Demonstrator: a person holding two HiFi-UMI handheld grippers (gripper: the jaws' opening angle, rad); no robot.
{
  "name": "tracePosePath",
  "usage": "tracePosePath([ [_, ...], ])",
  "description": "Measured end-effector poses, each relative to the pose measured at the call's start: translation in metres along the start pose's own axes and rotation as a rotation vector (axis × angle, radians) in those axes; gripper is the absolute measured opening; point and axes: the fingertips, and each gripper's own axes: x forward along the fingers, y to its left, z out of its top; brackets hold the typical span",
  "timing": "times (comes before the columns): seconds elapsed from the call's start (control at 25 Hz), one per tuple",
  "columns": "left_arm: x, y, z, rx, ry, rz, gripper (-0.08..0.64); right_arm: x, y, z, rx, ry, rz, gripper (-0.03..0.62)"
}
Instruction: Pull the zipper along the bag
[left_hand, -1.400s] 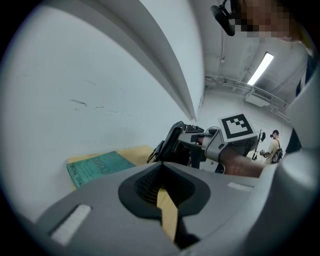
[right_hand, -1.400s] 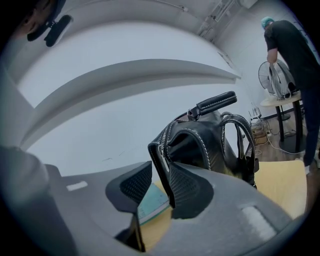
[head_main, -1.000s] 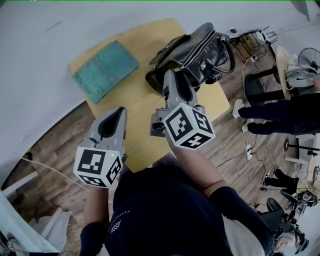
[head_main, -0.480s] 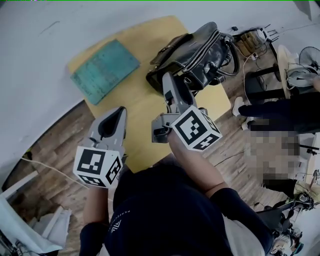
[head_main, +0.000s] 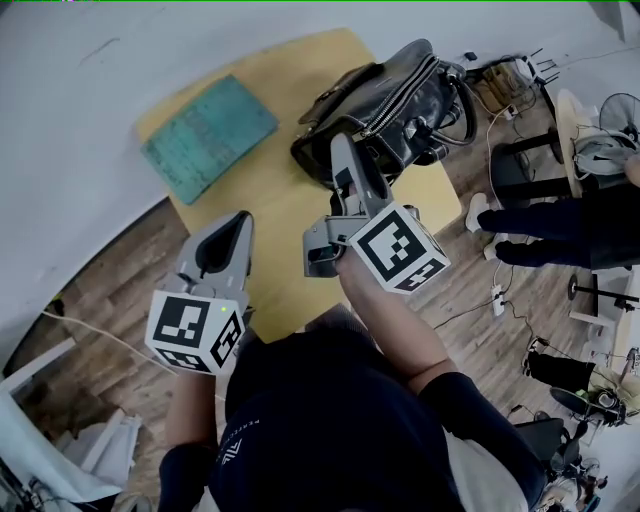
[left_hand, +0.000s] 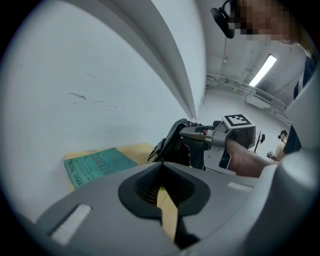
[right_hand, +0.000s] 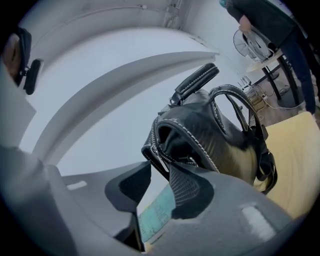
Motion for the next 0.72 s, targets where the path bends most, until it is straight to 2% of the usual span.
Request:
tracePosePath([
  [0.16, -0.003, 0.001, -0.001, 0.001, 0.0, 0.011, 0.018, 0.003, -0.001, -0.001, 0.009, 0.023, 0.008, 0.044],
  [0.28, -0.004, 0.0, -0.003, 0.004, 0.0, 0.014, 0.018, 0.001, 0.004, -0.002, -0.024, 0.034, 0.035, 0.017],
  [0.52, -0.001, -0.003, 0.001, 0.014, -0.006, 0.018, 0.018, -0.002, 0.019, 0.002, -0.072, 0.038, 0.118, 0.012],
  [0.72, 0.001, -0.007, 0.004, 0.016, -0.012, 0.021, 0.018, -0.006, 0.022, 0.005, -0.059, 0.06, 0.156, 0.012],
])
